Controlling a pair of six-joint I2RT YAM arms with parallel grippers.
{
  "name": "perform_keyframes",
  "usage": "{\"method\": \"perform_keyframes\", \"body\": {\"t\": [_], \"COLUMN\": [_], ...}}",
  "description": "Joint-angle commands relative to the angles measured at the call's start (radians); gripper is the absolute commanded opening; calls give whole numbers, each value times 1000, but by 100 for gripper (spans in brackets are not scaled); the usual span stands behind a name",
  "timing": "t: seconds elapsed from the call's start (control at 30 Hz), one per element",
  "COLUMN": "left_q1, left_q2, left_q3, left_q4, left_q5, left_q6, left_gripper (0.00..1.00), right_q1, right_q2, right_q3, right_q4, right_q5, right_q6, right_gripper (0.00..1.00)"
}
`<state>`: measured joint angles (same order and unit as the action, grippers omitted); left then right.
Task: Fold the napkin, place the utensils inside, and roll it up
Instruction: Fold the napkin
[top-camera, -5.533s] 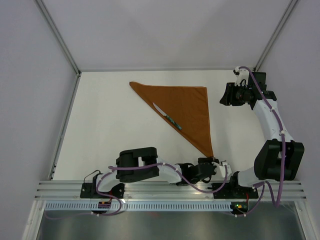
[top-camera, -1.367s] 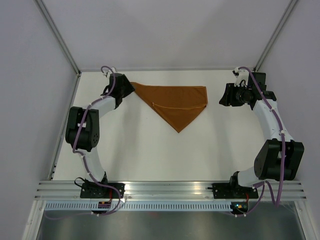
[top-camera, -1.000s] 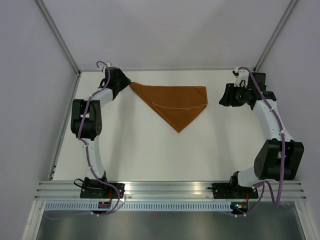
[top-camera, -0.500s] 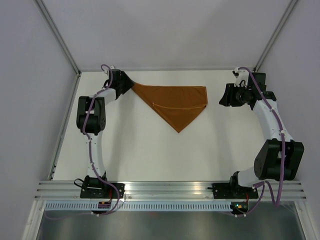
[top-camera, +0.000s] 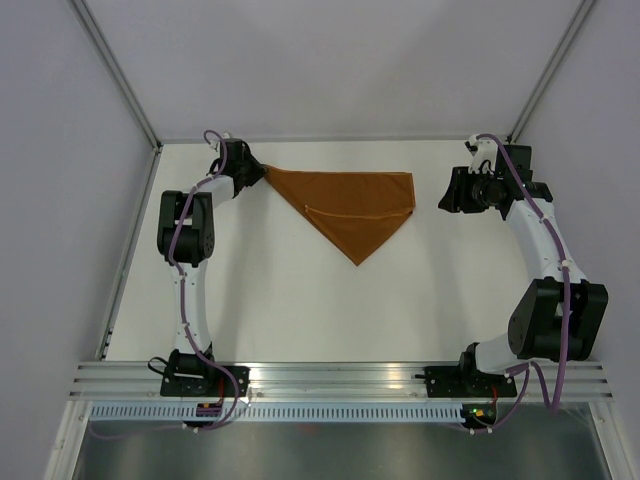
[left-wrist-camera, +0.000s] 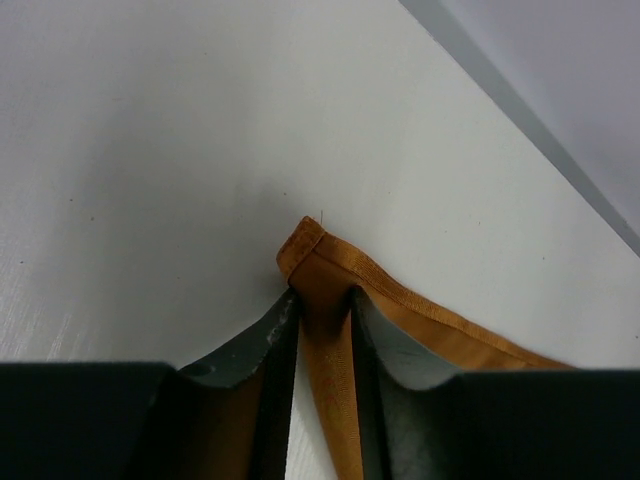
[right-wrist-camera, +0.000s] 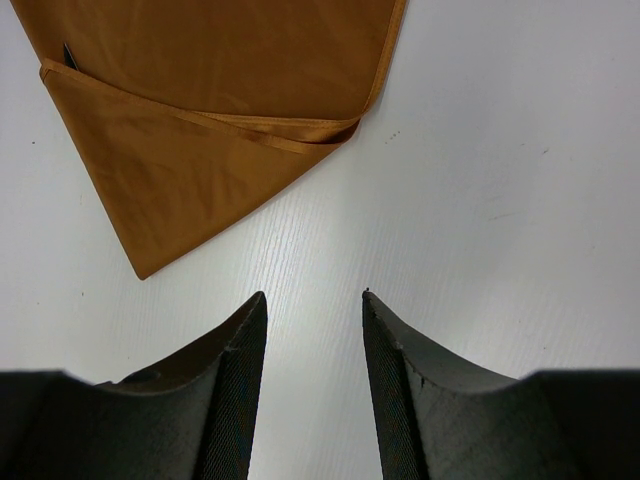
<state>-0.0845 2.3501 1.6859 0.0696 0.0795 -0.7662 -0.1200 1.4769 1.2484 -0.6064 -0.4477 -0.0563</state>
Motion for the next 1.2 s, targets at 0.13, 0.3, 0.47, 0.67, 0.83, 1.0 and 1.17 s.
{"method": "perform_keyframes", "body": {"t": [0.13, 0.3, 0.47, 0.67, 0.83, 1.0, 1.17], "left_q1": [6, 5, 3, -6, -12, -27, -66], "left_q2": [5, -34, -104, -143, -193, -251, -267], "left_q3": [26, -35, -169, -218, -300, -383, -391], "left_q4": [15, 148, 376, 542, 627, 742, 803], "left_q5": [16, 74, 206, 368, 387, 431, 568], "left_q6": [-25, -10, 10, 15, -4, -28, -22], "left_gripper": [21, 10, 3, 2, 2, 2, 2], "right_q1": [-3, -3, -3, -3, -3, -3, -3], "right_q2": [3, 5, 6, 10, 6, 6, 6], "right_q3": [2, 2, 2, -1, -1, -3, -4], "right_q4": [2, 2, 4, 5, 5, 7, 7], "right_q5": [-2, -2, -2, 0, 1, 3, 3], "right_q6": [3, 1, 3, 1, 4, 7, 7], "right_gripper": [49, 49, 49, 49, 49, 49, 49]}}
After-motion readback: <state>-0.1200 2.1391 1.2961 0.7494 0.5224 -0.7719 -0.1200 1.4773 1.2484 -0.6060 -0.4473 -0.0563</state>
